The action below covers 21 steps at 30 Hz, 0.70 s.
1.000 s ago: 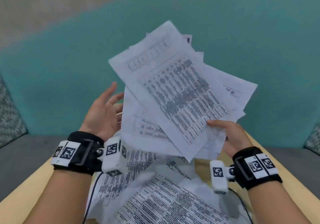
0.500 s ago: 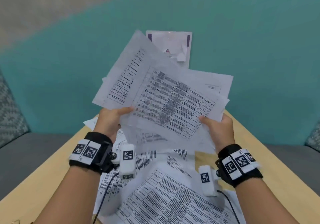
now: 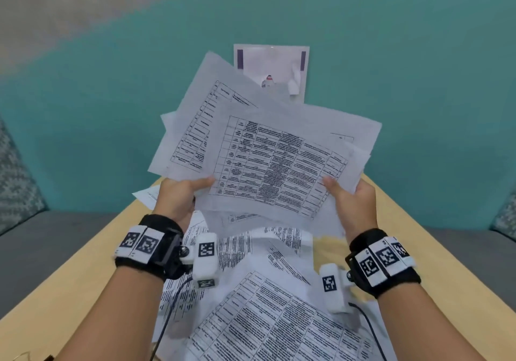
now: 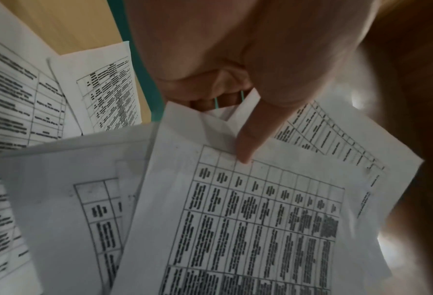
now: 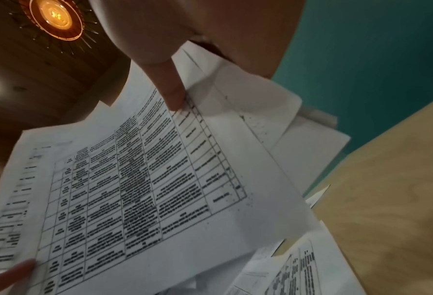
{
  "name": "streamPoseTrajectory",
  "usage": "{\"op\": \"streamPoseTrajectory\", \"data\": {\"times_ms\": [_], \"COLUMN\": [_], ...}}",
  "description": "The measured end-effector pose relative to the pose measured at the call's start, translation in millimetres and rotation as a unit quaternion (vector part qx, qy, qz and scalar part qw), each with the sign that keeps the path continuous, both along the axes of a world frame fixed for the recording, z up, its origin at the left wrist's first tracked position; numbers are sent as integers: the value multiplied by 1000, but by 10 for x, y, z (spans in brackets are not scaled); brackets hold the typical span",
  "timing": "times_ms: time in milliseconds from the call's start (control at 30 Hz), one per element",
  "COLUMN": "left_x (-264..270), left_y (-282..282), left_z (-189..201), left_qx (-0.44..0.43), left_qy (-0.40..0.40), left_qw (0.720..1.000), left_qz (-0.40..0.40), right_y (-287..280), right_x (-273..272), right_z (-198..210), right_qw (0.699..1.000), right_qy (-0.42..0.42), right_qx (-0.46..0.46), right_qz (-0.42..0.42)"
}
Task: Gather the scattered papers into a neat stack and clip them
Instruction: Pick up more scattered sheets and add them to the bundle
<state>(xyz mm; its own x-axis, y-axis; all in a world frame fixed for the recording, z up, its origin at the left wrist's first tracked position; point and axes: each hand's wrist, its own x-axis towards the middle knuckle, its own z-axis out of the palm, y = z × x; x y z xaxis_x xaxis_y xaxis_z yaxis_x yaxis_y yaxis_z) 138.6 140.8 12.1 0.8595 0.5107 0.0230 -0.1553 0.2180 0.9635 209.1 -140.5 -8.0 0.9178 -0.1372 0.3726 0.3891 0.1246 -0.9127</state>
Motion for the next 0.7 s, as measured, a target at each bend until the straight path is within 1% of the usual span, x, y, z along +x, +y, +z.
{"op": "streamPoseTrajectory", "data": {"times_ms": [133,200,333,367,467,600,700], "left_x": [-32,-59,-14,58,108,45,61], "left_y": [-128,-193,-138,-72,0,-45,-55], "left_z": [-48,-55,-51,-101,-145,-251,-295], "left_qx": [-4,-21,-19,-24,-12,-19,-44], "left_qy": [12,12,-2,-3,32,95,85], "left_qw": [1000,1000,1000,999,998,995,995], "left_qz": [-4,6,23,32,48,2,-4], "right_y": [11,-2,-4,-1,-6,-6,23], "right_x": [26,39,44,43,17,-5,-18], "right_z": [-89,-125,-104,-88,-53,-102,-72], "right_qw": [999,998,999,999,999,996,996], "right_qy": [40,53,38,34,32,59,54], "right_qx": [-24,-34,-32,-27,-27,-65,-66], "right_qz": [9,9,-7,-9,5,24,26]}}
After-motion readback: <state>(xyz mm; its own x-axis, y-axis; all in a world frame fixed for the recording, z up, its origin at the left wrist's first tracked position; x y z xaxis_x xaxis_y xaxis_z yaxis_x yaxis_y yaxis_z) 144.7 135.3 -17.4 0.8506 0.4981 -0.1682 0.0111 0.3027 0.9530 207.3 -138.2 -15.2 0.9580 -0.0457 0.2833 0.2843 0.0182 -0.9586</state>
